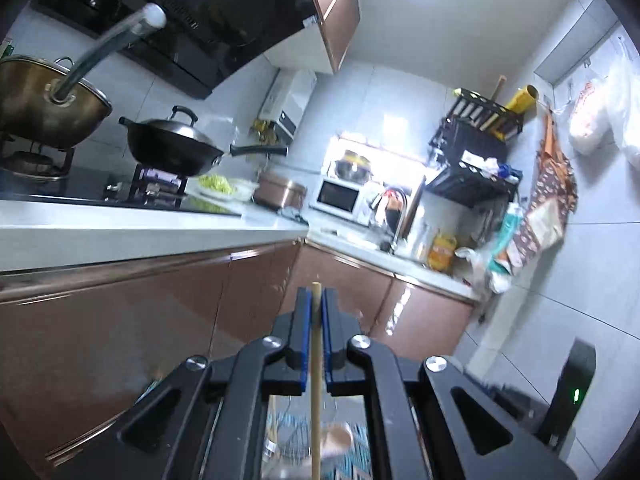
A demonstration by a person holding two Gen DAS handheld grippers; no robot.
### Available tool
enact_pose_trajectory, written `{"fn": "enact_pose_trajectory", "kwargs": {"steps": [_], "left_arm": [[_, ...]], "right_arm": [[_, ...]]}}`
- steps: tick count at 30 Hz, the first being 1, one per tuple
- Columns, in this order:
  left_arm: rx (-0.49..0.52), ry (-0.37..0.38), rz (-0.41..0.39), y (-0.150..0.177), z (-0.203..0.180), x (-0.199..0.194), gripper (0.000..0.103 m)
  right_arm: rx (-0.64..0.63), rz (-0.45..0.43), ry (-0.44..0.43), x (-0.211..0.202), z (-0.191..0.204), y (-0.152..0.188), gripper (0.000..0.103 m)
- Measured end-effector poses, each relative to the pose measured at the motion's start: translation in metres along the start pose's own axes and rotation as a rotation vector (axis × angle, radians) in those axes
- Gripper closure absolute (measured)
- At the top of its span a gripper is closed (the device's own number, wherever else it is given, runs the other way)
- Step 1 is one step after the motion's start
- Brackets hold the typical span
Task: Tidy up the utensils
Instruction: 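Lower the chopstick into the wire basket with the left tool while the right tool releases the spoon there, then move both open tools back toward the chopsticks on the rug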
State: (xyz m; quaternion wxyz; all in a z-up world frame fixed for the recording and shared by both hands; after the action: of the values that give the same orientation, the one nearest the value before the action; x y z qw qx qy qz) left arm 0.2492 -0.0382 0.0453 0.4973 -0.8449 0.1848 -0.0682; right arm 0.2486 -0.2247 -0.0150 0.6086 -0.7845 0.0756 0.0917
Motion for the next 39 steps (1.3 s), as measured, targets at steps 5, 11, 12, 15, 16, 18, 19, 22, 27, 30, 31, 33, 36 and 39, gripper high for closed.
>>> {"fn": "enact_pose_trajectory", "kwargs": {"steps": [5, 11, 12, 15, 16, 18, 19, 22, 27, 30, 31, 33, 36, 39], "left_arm": [[0.021, -0.061, -0.031, 0.028, 0.006, 0.069, 0.098], [0.001, -0.128, 0.001, 0.070, 0.033, 0.135, 0.098], [0.000, -0.134, 0.002, 0.075, 0.036, 0.140, 0.098], [0.013, -0.152, 0.004, 0.096, 0.048, 0.155, 0.098], [0.023, -0.157, 0.003, 0.101, 0.051, 0.157, 0.098], [0.041, -0.166, -0.003, 0.113, 0.054, 0.157, 0.098], [0.040, -0.170, -0.006, 0.117, 0.056, 0.157, 0.098], [0.031, -0.178, 0.001, 0.125, 0.062, 0.153, 0.094], [0.020, -0.180, -0.018, 0.116, 0.064, 0.128, 0.063], [0.028, -0.180, -0.029, 0.103, 0.062, 0.108, 0.056], [0.035, -0.184, -0.036, 0.098, 0.060, 0.098, 0.050], [0.048, -0.191, -0.052, 0.089, 0.056, 0.079, 0.044], [0.084, -0.214, -0.065, 0.076, 0.050, 0.045, 0.035], [0.104, -0.227, -0.070, 0.066, 0.045, 0.016, 0.029]], "right_arm": [[0.001, 0.016, 0.006, 0.049, 0.004, 0.025, 0.096], [0.009, 0.020, 0.029, 0.091, 0.005, 0.050, 0.096], [0.011, 0.013, 0.031, 0.095, 0.007, 0.054, 0.096], [0.014, 0.000, 0.035, 0.104, 0.012, 0.063, 0.096], [0.016, -0.003, 0.033, 0.107, 0.014, 0.067, 0.096], [0.017, 0.000, 0.028, 0.110, 0.021, 0.077, 0.095], [0.020, 0.004, 0.022, 0.111, 0.022, 0.081, 0.094], [0.032, 0.009, 0.011, 0.110, 0.025, 0.094, 0.088], [0.057, -0.009, 0.016, 0.092, 0.019, 0.093, 0.064], [0.057, -0.024, 0.031, 0.073, 0.013, 0.084, 0.059], [0.058, -0.027, 0.034, 0.069, 0.011, 0.081, 0.057], [0.069, -0.042, 0.048, 0.053, 0.007, 0.075, 0.048], [0.076, -0.071, 0.069, 0.024, 0.002, 0.066, 0.025], [0.088, -0.087, 0.071, -0.004, -0.001, 0.056, 0.016]]}}
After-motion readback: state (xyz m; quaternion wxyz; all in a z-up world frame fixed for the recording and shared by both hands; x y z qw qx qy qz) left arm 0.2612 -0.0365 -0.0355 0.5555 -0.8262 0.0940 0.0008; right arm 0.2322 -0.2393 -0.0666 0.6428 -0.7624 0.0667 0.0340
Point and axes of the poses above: each gripper's, at about its wrist camera, not at the fingertips, and x roughly the way its jaws point, z to its left, y to its underside, the point moved 2 cm from there along x, roughly the way its jaws point, and after that the axes turned 11 degrees about -x, right-handed, at the moved point
